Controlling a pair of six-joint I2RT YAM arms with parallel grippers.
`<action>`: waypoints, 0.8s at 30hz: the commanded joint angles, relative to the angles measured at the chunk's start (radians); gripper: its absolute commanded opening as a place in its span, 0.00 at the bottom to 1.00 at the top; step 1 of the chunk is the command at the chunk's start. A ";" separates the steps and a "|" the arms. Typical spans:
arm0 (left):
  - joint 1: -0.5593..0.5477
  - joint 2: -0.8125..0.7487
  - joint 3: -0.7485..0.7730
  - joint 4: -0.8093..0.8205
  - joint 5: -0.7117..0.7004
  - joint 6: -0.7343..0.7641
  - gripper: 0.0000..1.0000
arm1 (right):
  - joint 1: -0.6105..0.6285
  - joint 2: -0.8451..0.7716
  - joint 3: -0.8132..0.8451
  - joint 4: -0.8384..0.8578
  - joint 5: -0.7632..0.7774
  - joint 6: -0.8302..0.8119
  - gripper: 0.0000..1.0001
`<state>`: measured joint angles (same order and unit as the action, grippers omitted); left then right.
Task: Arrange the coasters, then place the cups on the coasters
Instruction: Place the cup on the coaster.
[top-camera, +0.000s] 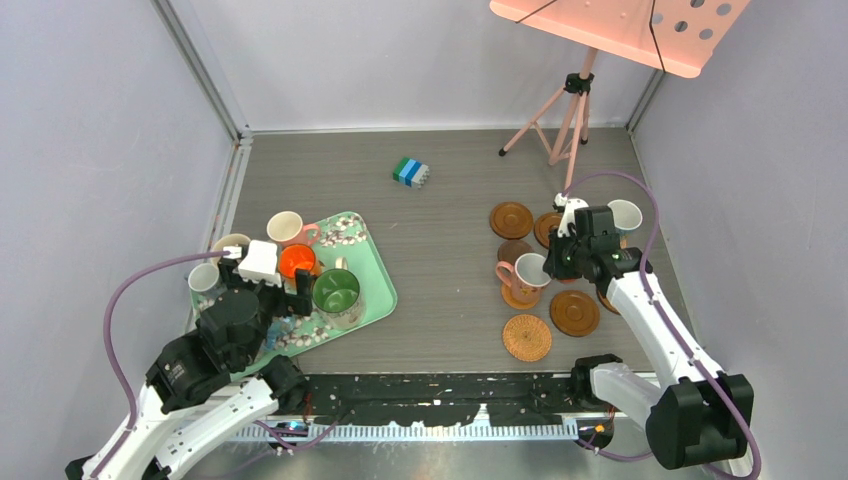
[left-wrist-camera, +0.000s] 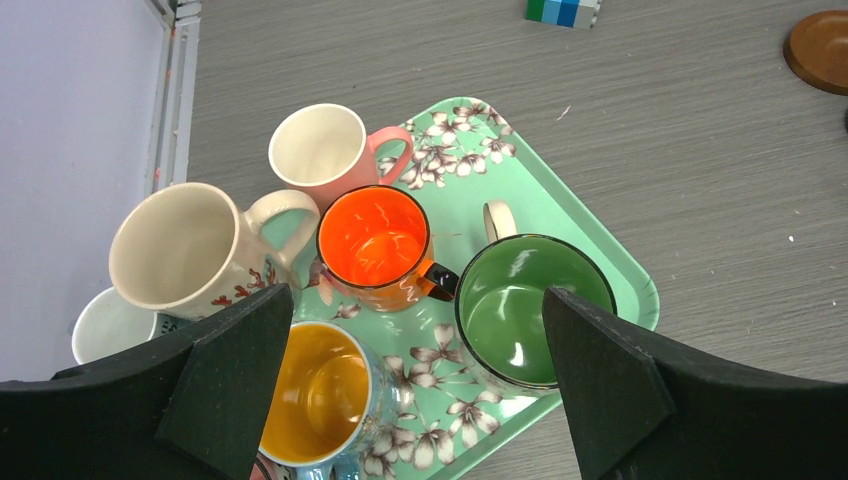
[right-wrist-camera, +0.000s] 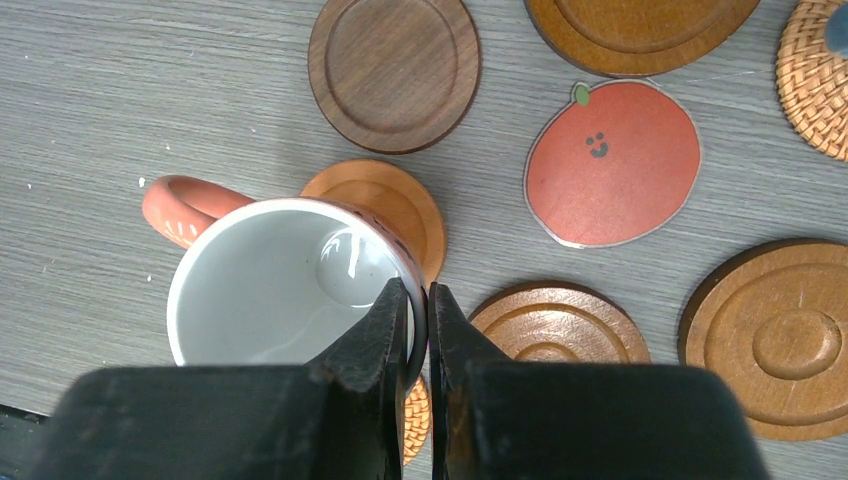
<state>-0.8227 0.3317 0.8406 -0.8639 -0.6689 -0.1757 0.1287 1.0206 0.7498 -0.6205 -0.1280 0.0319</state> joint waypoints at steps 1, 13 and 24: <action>0.004 -0.011 0.000 0.050 0.002 -0.001 0.99 | 0.029 -0.026 0.018 0.092 0.021 0.045 0.05; 0.004 -0.008 -0.001 0.053 0.003 -0.001 0.99 | 0.045 -0.046 0.051 0.145 0.018 -0.042 0.05; 0.004 -0.003 -0.003 0.052 0.000 -0.001 0.99 | 0.044 0.178 0.204 0.231 -0.107 -0.264 0.05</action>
<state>-0.8227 0.3275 0.8406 -0.8639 -0.6685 -0.1753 0.1684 1.1542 0.8467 -0.4973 -0.1680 -0.1467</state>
